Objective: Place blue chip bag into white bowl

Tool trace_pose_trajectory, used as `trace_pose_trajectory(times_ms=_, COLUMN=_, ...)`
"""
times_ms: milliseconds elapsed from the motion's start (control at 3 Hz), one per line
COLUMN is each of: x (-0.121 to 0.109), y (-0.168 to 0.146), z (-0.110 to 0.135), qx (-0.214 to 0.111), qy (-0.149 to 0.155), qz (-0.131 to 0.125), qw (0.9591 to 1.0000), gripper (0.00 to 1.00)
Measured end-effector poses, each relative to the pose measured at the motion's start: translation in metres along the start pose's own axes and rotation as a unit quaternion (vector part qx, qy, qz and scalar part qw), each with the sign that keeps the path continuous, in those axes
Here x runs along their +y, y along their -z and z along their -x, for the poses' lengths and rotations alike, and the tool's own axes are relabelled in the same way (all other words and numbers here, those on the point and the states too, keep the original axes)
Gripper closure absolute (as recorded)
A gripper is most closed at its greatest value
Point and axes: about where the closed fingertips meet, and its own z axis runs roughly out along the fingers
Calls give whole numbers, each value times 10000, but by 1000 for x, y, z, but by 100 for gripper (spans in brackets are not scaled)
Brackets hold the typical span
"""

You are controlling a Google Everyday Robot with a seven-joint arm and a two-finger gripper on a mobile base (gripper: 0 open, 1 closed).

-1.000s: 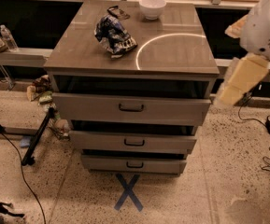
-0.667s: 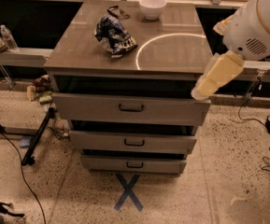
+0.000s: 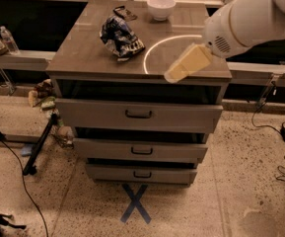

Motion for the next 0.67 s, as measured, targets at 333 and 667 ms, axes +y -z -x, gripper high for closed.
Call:
trace_pose_trajectory(times_ms=333, x=-7, y=-1, z=8, qx=-133, qy=-175, qz=-142, qw=9997, gripper=0)
trace_pose_trajectory(times_ms=667, x=-7, y=-1, z=8, qx=-133, qy=-174, qz=-142, qw=9997, gripper=0)
